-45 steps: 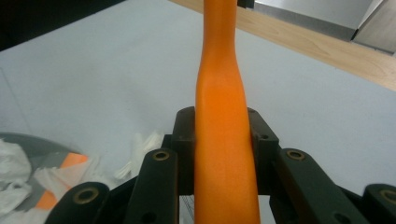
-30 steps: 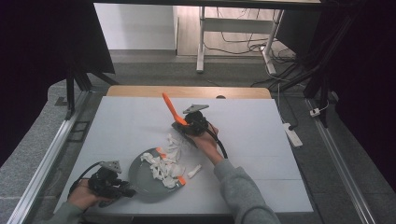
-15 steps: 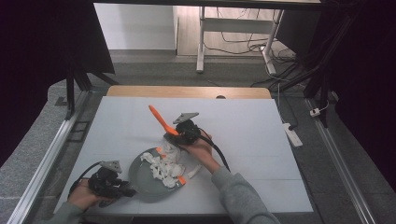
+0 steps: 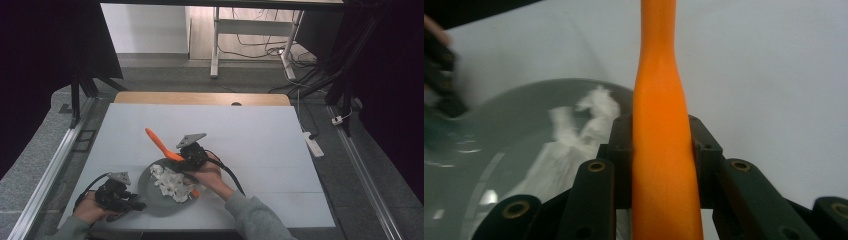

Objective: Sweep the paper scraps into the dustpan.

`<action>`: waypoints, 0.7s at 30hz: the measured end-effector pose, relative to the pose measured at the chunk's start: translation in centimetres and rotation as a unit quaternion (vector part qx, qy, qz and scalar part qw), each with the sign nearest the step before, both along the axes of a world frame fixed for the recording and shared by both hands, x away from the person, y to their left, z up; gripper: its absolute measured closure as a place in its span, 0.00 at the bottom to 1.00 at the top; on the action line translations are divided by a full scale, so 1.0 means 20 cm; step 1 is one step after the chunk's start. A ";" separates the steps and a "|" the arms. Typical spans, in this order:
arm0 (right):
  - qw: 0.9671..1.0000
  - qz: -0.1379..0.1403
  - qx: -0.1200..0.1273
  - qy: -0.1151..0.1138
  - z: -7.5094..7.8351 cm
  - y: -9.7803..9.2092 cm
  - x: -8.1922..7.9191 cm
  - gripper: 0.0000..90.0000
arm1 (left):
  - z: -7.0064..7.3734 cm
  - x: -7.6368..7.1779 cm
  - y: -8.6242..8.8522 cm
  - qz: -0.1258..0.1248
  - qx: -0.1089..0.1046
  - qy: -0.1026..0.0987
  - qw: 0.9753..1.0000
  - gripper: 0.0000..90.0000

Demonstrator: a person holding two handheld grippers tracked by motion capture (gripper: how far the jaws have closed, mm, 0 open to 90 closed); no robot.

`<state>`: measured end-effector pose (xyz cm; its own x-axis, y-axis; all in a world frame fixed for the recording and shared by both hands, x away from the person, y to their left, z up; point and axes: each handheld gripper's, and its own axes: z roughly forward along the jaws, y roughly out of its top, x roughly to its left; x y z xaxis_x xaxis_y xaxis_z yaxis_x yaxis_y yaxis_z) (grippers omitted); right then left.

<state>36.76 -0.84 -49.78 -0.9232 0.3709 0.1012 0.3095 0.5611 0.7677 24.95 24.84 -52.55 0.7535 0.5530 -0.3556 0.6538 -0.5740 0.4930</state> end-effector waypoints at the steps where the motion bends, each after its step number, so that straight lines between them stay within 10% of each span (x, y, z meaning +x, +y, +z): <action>1: 1.000 0.006 0.008 0.008 0.01 0.01 -0.01 0.78 | 0.00 0.00 0.00 0.000 0.000 0.000 1.000 0.69; 12: 0.996 -0.052 0.053 -0.045 0.20 -0.20 -0.04 0.78 | 0.00 0.00 0.00 -0.003 -0.001 -0.001 1.000 0.69; 21: 0.991 -0.119 0.038 -0.051 0.16 -0.44 -0.05 0.78 | 0.00 -0.01 -0.01 -0.012 0.000 -0.003 1.000 0.69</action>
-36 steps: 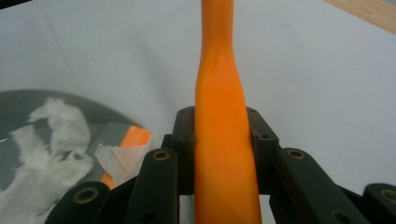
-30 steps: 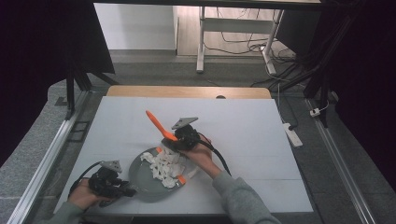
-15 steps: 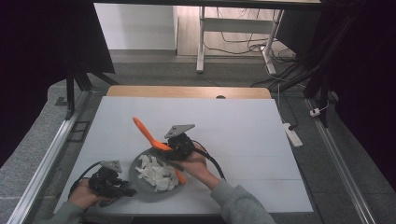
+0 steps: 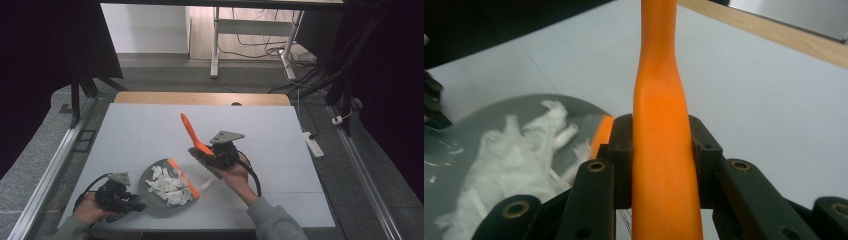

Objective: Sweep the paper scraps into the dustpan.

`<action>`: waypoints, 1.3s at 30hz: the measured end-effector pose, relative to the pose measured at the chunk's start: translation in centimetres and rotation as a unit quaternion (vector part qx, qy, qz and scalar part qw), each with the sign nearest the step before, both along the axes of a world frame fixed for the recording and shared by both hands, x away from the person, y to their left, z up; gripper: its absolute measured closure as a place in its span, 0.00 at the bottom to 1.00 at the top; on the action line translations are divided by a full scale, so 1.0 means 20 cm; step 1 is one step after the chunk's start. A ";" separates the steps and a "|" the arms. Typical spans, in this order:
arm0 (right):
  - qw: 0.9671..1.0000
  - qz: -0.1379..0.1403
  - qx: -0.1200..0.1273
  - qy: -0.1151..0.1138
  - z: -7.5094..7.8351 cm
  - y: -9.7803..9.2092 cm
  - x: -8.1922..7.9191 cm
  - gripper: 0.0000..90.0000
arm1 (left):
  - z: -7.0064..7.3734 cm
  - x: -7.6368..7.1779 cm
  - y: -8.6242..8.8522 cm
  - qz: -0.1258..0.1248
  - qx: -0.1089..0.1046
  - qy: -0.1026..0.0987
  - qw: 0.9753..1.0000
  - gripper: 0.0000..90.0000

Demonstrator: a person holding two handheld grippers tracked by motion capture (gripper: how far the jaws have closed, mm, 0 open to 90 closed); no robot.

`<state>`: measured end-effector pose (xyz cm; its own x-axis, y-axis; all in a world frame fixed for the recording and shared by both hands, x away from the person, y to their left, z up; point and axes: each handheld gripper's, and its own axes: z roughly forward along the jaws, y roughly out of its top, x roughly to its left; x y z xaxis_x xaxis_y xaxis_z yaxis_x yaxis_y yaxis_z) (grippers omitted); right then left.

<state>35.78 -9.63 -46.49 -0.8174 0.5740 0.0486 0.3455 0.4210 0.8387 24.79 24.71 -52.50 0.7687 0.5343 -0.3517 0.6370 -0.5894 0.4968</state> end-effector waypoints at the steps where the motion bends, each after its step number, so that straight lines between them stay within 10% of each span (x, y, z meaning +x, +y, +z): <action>1: 1.000 -0.007 -0.001 0.003 -0.01 -0.02 0.00 0.78 | 0.00 0.00 0.00 -0.001 0.000 0.000 1.000 0.69; 14: 0.998 -0.058 -0.009 0.024 -0.13 -0.16 0.01 0.78 | 0.01 -0.01 -0.03 -0.009 0.001 -0.002 1.000 0.69; 39: 0.999 -0.003 -0.014 0.049 -0.19 0.14 -0.09 0.78 | 0.01 0.00 -0.12 -0.018 0.004 -0.001 1.000 0.69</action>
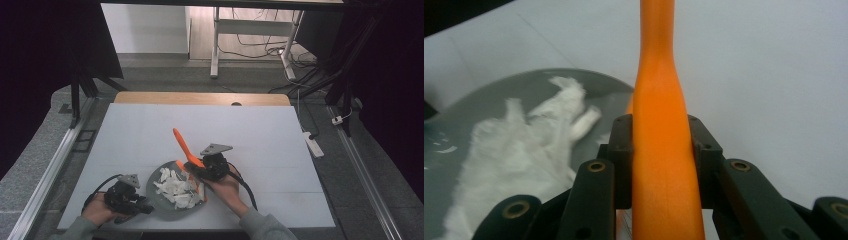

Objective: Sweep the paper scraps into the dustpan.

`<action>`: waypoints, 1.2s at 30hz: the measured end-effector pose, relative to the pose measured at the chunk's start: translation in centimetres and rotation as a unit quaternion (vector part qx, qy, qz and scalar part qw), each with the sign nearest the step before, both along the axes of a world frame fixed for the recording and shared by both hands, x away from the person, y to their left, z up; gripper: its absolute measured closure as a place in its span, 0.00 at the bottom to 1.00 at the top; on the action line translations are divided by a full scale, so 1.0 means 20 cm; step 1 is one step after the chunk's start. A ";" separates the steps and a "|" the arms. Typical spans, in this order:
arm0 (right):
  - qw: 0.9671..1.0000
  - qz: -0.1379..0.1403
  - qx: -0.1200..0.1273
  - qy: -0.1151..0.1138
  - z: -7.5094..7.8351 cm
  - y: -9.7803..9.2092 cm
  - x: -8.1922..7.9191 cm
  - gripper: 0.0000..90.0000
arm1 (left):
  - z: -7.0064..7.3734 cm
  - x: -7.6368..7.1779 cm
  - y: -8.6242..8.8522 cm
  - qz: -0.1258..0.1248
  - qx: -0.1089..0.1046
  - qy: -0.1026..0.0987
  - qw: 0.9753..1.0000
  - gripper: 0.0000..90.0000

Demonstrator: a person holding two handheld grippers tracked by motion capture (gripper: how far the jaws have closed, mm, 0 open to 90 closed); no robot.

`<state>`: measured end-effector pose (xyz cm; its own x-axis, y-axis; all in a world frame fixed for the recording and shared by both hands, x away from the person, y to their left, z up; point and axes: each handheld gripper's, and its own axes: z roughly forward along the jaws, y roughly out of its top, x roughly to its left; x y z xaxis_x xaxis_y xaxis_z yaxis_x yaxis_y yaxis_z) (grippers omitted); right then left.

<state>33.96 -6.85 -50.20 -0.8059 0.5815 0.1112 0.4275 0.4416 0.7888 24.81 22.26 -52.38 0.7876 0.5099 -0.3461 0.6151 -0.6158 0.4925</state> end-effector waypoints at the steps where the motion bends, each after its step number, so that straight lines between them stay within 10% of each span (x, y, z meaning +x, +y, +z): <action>1: 1.000 0.004 0.004 0.005 0.00 0.02 -0.01 0.78 | 0.00 0.00 0.00 0.000 0.000 0.000 1.000 0.69; 12: 0.997 0.062 0.035 -0.002 0.06 0.22 -0.11 0.78 | 0.00 0.00 0.00 0.002 -0.003 -0.002 1.000 0.69; 36: 0.998 0.012 0.055 -0.026 0.15 -0.04 -0.01 0.78 | 0.00 0.00 0.01 0.009 -0.016 -0.006 1.000 0.69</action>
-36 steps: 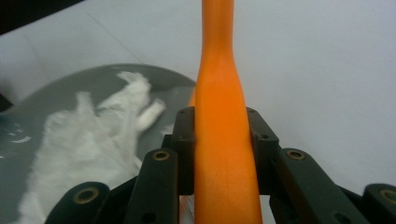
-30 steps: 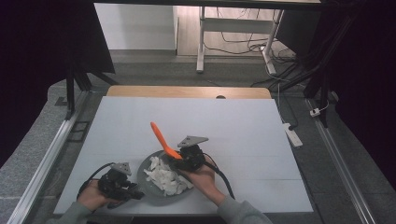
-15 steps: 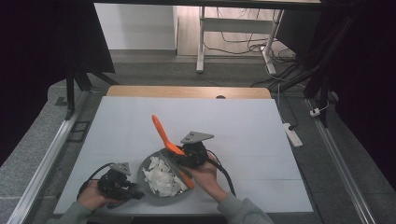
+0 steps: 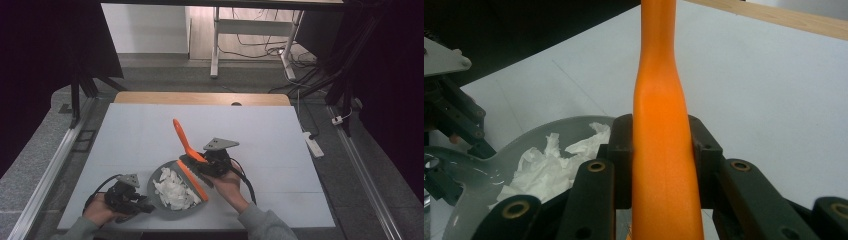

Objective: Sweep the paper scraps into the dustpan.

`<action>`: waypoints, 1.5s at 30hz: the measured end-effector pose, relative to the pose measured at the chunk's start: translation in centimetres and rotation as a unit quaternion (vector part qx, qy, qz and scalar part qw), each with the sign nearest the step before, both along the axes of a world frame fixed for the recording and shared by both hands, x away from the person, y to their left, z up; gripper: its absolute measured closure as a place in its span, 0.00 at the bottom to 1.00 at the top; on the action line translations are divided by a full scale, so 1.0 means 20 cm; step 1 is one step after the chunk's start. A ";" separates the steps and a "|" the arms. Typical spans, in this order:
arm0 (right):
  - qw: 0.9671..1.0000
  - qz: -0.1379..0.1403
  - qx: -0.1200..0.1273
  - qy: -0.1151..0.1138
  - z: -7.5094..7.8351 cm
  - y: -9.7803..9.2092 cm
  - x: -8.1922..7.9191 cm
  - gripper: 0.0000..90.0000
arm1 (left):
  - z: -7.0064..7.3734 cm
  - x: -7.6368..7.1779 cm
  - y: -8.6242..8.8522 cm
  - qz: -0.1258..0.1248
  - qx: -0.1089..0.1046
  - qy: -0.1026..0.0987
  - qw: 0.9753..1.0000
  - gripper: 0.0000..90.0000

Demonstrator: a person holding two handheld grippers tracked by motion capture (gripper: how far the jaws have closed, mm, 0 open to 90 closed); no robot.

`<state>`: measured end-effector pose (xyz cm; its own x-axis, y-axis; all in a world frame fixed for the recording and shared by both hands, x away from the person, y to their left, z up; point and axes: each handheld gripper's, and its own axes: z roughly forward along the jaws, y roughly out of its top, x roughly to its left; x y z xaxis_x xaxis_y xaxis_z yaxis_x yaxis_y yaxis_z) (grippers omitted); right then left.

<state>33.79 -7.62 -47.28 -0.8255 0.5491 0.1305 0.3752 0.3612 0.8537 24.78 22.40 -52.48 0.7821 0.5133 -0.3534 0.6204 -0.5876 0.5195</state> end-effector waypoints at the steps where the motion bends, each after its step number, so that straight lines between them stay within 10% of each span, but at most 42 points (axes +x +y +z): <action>1: 1.000 -0.001 0.002 0.000 0.00 0.00 0.00 0.78 | 0.00 0.00 0.00 0.002 -0.001 -0.001 1.000 0.69; 29: 0.999 -0.016 0.029 -0.028 0.09 -0.28 0.03 0.78 | 0.04 0.02 0.05 0.073 -0.026 -0.036 0.996 0.69; 45: 0.998 -0.027 0.052 -0.030 0.13 -0.50 0.01 0.78 | 0.08 0.01 0.06 0.147 -0.059 -0.068 0.985 0.69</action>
<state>33.97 -17.68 -44.65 -0.8028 0.5796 0.1399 0.3390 0.2506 0.9068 24.93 23.50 -50.86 0.6493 0.6864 -0.3276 0.6754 -0.3223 0.6633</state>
